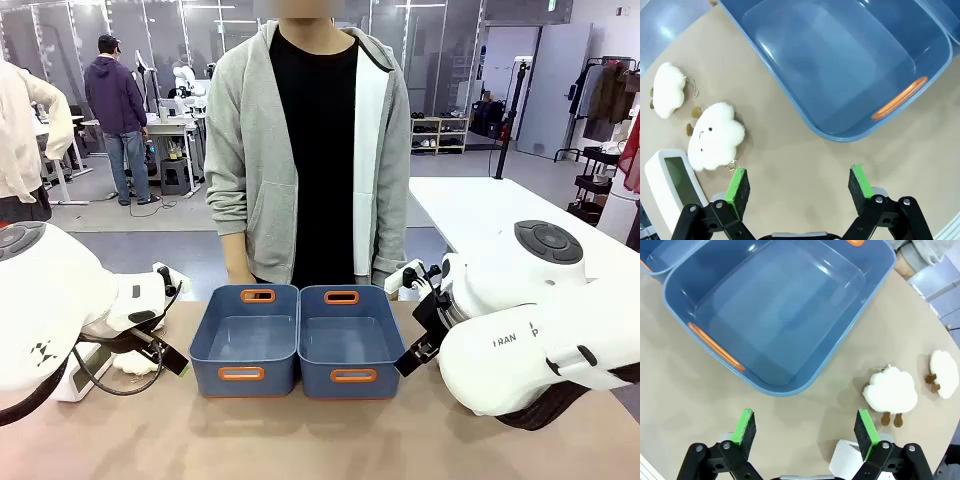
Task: Sort the digital clocks into the basket.
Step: Pick up the Digital clock from the table and place it into the empty Plastic storage basket.
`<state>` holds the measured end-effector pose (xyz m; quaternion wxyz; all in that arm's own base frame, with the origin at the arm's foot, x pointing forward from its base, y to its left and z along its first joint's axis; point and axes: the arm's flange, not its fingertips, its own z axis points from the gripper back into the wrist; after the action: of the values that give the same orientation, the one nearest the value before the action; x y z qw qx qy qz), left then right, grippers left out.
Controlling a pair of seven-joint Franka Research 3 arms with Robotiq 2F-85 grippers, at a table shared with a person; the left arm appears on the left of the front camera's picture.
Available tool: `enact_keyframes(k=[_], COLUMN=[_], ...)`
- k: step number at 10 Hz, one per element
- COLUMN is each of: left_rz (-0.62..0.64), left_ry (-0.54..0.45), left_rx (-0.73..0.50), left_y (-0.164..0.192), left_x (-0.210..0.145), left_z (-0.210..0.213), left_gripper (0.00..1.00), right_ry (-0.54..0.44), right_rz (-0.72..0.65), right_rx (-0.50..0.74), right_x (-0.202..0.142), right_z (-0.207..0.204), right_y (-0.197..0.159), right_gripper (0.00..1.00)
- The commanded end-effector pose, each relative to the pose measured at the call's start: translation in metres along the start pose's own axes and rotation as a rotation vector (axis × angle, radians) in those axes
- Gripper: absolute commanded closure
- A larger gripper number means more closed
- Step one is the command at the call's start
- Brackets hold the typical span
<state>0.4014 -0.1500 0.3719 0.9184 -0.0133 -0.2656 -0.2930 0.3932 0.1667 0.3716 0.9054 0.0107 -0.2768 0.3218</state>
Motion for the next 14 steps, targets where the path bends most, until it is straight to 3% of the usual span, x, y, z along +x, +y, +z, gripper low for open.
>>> enact_keyframes(k=[1,9,10,12,13,14], left_rz=[0.000,-0.001,-0.060,-0.003,-0.004,0.013], left_ry=[0.000,0.000,0.024,0.017,0.015,-0.012], left_rx=[0.000,0.000,0.011,-0.087,-0.100,-0.173], left_y=[0.000,0.000,0.009,0.026,0.030,0.037], left_x=[0.000,0.000,0.011,0.014,0.015,0.013], left_z=[0.000,0.000,0.024,0.062,0.075,0.087], left_gripper=[0.00,0.00,0.00,0.00,0.00,0.00], right_ry=[0.000,0.000,-0.010,-0.005,0.007,0.016], right_rz=[0.000,0.002,0.016,-0.011,-0.003,-0.017], right_rx=[0.000,0.000,0.031,0.148,0.116,0.164], right_x=[0.000,0.000,0.015,0.033,0.039,0.044], right_z=[0.000,0.000,0.020,0.053,0.062,0.071], right_y=[0.000,0.000,-0.005,-0.012,-0.016,-0.019], right_gripper=[0.00,0.00,0.00,0.00,0.00,0.00])
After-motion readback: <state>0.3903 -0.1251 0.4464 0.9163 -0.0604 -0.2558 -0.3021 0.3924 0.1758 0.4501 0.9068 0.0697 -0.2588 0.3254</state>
